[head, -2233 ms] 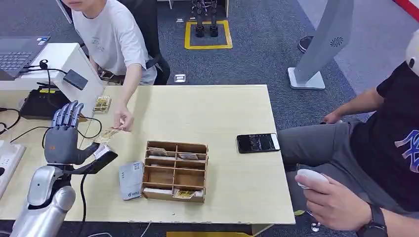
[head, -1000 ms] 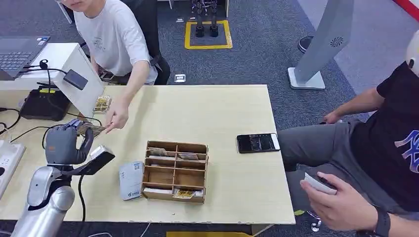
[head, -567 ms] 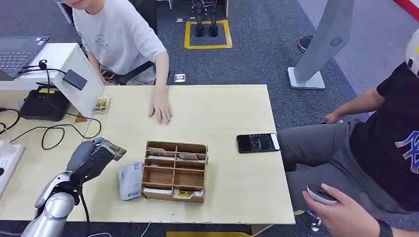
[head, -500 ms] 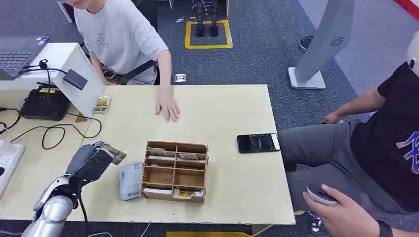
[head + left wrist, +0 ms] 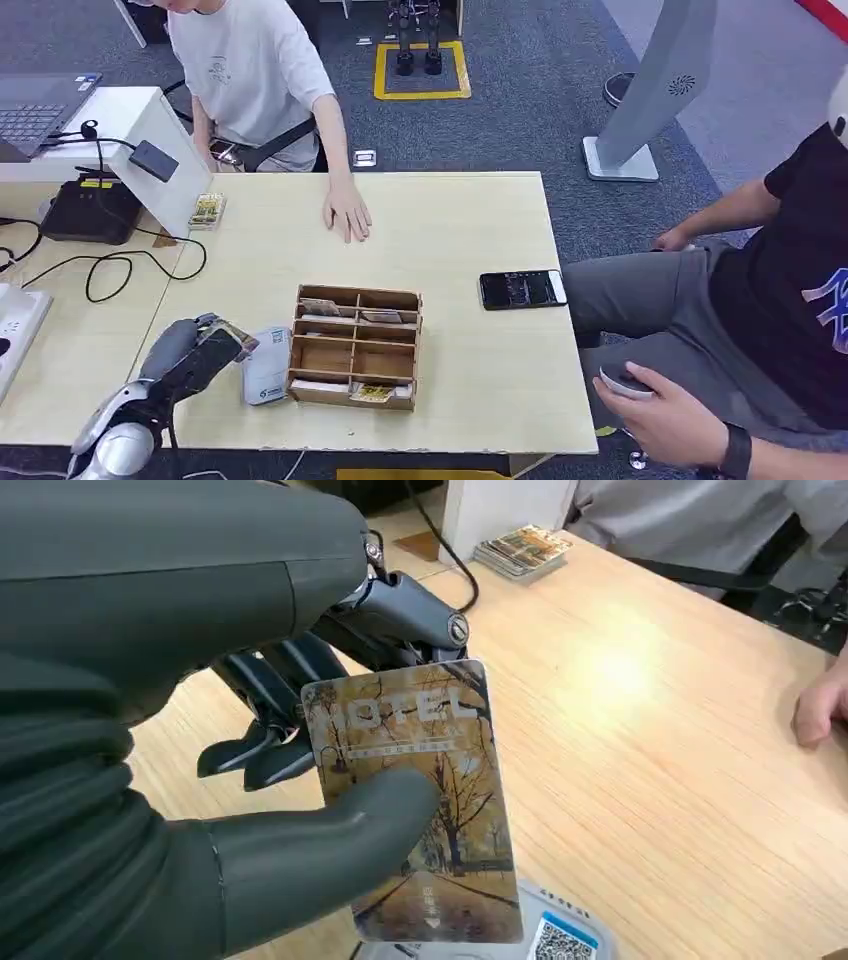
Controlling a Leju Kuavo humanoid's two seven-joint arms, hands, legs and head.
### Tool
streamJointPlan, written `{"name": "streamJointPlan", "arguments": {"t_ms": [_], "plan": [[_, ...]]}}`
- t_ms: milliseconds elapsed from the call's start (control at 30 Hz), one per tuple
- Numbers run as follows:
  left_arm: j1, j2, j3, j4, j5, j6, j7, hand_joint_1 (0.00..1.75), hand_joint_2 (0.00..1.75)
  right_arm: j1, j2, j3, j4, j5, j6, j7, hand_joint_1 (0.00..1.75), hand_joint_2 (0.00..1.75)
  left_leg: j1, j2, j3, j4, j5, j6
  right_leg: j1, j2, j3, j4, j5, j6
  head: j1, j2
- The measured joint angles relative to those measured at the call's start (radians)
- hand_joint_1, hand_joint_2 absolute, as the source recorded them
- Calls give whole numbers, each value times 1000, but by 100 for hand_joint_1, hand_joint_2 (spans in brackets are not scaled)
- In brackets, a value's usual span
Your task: Pass the card to the sensor for recognition and then transmit it.
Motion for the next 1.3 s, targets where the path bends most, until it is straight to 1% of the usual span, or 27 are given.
{"name": "streamJointPlan", "arguments": {"t_ms": [100, 167, 300, 500, 733, 933, 1067, 1300], "plan": [[-1, -26, 0, 5, -22, 23, 6, 175, 175, 0, 0, 0, 0, 3, 1, 2, 0, 175, 0, 0, 0, 0, 0, 0, 0, 0, 0, 0, 0, 0, 0, 0], [-4, -52, 0, 13, -33, 45, 6, 175, 175, 0, 0, 0, 0, 3, 1, 5, 0, 175, 0, 0, 0, 0, 0, 0, 0, 0, 0, 0, 0, 0, 0, 0], [-14, -97, 0, 25, -39, 61, 8, 175, 175, -1, 0, 0, 0, 4, 0, 8, 0, 175, 0, 0, 0, 0, 0, 0, 0, 0, 0, 0, 0, 0, 0, 0], [-36, -134, 0, 45, -74, 84, 27, 175, 175, -1, 0, 0, 0, 4, 0, 9, 0, 175, 0, 0, 0, 0, 0, 0, 0, 0, 0, 0, 0, 0, 0, 0], [-42, -148, 0, 80, -143, 129, 31, 175, 175, 0, 0, 6, 0, 4, 0, 10, 0, 175, 0, 0, 0, 0, 0, 0, 0, 0, 0, 0, 0, 0, 0, 0], [-42, -149, 0, 95, -168, 143, 35, 175, 175, 0, 0, 8, 0, 4, 0, 8, 0, 175, 0, 0, 0, 0, 0, 0, 0, 0, 0, 0, 0, 0, 0, 0], [-44, -149, 0, 110, -233, 176, 43, 175, 175, 0, 0, 15, 0, 4, -2, 0, 0, 175, 0, 0, 0, 0, 0, 0, 0, 0, 0, 0, 0, 0, 0, 0], [-47, -149, 0, 146, -306, 206, 48, 175, 175, 0, 0, 21, 0, 4, -2, -1, 0, 175, 0, 0, 0, 0, 0, 0, 0, 0, 0, 0, 0, 0, 0, 0]]}}
